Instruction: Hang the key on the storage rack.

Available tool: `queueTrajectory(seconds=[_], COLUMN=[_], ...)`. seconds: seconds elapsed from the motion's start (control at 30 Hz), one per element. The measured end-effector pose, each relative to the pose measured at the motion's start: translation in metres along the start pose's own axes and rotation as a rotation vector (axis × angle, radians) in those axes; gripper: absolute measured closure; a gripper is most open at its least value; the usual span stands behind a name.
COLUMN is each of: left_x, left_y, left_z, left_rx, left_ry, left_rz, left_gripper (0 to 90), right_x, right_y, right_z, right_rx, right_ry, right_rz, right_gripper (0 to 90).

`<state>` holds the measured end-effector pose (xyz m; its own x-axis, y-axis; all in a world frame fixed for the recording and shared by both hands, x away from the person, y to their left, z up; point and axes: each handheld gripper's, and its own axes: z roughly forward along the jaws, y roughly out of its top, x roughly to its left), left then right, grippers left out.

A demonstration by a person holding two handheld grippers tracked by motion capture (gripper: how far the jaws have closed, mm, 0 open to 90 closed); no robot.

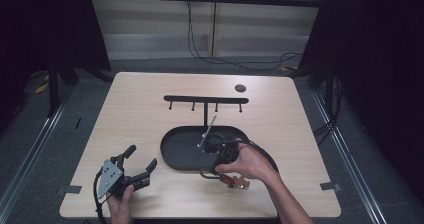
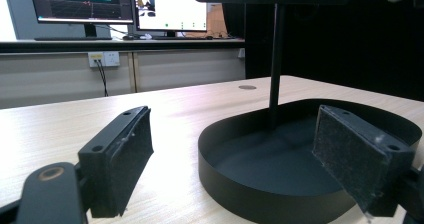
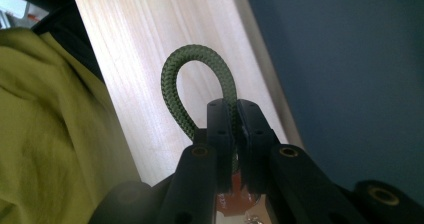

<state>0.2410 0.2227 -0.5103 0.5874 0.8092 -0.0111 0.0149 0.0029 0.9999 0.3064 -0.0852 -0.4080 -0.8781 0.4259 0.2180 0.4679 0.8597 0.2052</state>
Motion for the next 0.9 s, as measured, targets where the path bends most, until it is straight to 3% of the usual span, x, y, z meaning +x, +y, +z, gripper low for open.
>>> queueTrajectory(seconds=[0.6,0.9], left_x=[0.000,0.000], left_y=[0.000,0.000], left_z=[0.000,0.000], left_rx=[0.000,0.000], left_ry=[0.000,0.000], left_rz=[-0.001,0.000], left_gripper=[15.8,15.8], right_x=[0.002,0.002], right_y=[0.001,0.005], right_z=[-0.030,-0.054], right_rx=[-0.033,-0.056], right_ry=[-0.009,-0.031], right_rz=[-0.006,-0.012], right_gripper=[85.6,85.5])
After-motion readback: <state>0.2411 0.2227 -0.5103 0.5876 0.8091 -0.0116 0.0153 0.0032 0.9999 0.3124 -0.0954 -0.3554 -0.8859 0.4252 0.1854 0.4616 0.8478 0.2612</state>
